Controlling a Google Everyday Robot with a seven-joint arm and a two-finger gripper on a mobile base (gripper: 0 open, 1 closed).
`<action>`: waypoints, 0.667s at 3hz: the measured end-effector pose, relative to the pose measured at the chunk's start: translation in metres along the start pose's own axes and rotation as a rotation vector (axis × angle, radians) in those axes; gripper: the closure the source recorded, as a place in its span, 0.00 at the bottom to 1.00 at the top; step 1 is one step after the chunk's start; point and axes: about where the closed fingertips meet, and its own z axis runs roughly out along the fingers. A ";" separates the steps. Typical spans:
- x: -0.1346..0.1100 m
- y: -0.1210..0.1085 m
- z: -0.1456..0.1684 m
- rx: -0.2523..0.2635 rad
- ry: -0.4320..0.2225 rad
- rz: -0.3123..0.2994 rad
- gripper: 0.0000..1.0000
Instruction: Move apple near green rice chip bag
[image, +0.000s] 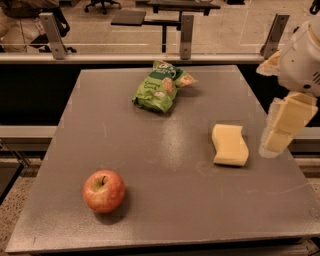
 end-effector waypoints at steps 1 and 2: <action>-0.042 0.015 0.020 -0.041 -0.081 -0.075 0.00; -0.087 0.040 0.044 -0.107 -0.174 -0.159 0.00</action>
Offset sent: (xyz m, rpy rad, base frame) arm -0.0233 0.1660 -0.0580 0.2463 0.0888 0.3730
